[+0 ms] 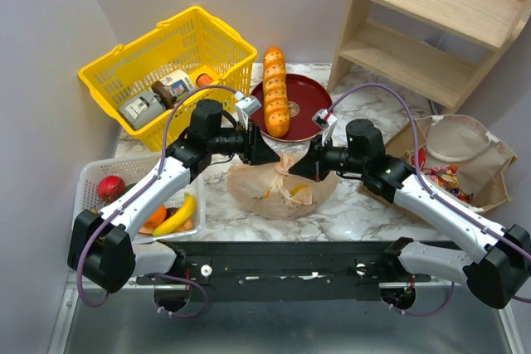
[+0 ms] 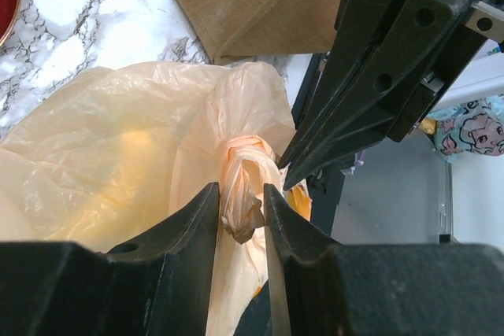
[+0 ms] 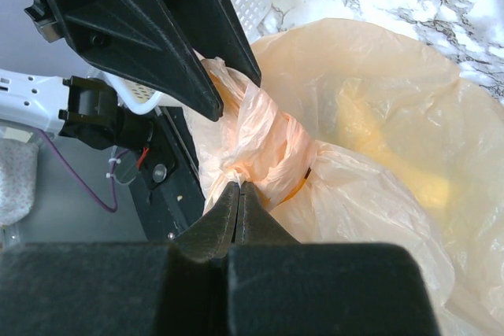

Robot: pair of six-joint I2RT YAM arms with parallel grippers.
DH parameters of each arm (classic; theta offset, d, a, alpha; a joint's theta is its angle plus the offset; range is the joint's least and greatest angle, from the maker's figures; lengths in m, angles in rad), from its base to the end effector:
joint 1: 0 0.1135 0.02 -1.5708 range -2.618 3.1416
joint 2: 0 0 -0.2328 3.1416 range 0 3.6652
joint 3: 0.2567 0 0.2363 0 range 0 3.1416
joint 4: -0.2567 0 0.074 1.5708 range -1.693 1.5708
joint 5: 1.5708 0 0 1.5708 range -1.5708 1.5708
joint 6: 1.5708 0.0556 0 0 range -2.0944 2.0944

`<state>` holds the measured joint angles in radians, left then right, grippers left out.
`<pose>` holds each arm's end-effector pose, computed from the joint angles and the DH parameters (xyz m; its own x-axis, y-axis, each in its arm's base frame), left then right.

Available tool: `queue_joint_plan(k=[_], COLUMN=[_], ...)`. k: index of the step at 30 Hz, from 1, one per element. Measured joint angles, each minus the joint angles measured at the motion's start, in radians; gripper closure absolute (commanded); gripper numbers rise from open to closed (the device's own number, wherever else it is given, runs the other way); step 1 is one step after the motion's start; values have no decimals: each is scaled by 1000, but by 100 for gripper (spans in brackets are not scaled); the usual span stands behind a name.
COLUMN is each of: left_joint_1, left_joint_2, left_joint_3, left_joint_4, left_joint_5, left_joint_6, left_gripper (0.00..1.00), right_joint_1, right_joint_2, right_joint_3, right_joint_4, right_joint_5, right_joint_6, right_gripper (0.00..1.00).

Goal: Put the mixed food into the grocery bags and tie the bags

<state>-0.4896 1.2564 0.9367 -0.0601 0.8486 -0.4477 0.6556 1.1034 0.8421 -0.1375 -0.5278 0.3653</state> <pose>0.2334 -0.1716 0.2790 -0.6957 0.0465 -0.7168 0.6930 0.3059 -0.6528 0.1921 0.1831 0.2729 -0.6071 -0.0775 -0.7909 -0.7256 0.4599 0.5119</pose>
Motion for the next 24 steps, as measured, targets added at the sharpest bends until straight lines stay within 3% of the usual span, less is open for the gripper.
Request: queue_joint_plan(k=[3, 8, 24], left_joint_1=[0, 0, 2], left_joint_2=[0, 4, 9], left_joint_3=[4, 4, 4], left_joint_4=[0, 8, 59], left_joint_5=[1, 2, -25], left_joint_6=[3, -2, -77], left_gripper=[74, 99, 100], right_joint_1=[0, 0, 23], right_joint_2=[0, 0, -70], right_joint_3=[0, 0, 0], right_joint_4=[0, -1, -38], right_joint_5=[0, 0, -38], right_joint_6=[0, 0, -30], right_gripper=[99, 99, 99])
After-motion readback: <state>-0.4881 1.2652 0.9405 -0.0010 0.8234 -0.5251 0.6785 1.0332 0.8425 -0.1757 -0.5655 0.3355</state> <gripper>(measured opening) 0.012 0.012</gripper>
